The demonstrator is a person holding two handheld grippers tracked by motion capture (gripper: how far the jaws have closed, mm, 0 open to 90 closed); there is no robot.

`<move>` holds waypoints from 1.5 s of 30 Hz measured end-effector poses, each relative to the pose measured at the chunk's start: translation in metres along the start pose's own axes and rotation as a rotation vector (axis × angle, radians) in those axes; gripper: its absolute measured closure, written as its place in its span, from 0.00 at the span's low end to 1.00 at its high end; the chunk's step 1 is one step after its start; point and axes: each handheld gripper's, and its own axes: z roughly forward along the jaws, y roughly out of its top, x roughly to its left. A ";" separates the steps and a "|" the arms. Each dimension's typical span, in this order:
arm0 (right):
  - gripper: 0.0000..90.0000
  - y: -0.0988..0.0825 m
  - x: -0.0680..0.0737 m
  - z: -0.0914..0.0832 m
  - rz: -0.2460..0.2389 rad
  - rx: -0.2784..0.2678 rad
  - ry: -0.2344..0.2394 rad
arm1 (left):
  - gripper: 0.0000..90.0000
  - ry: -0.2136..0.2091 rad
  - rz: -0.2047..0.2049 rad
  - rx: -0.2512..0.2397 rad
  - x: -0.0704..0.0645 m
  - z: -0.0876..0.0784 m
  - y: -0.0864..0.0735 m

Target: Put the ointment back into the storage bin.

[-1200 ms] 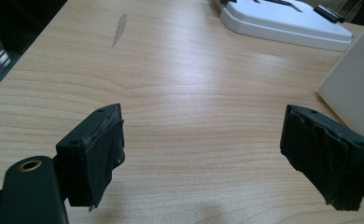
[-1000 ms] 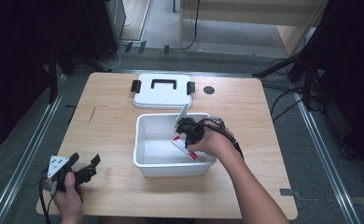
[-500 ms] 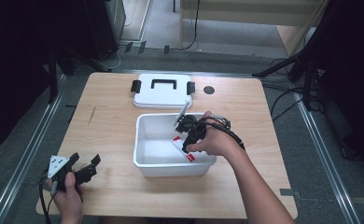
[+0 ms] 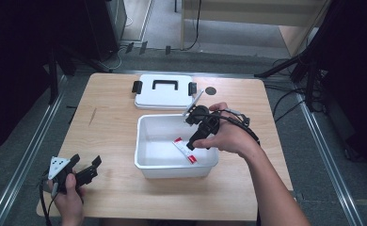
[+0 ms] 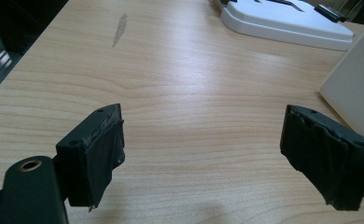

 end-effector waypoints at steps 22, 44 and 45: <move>0.11 -0.068 -0.051 -0.032 0.179 -0.145 -0.066 | 0.16 0.004 0.007 -0.001 -0.001 0.000 0.000; 0.14 -0.171 -0.090 -0.007 0.385 -0.341 -0.121 | 0.16 0.009 0.017 0.000 -0.002 0.000 0.000; 0.14 -0.174 -0.091 -0.005 0.391 -0.345 -0.125 | 0.16 0.009 0.019 -0.001 -0.002 0.000 0.000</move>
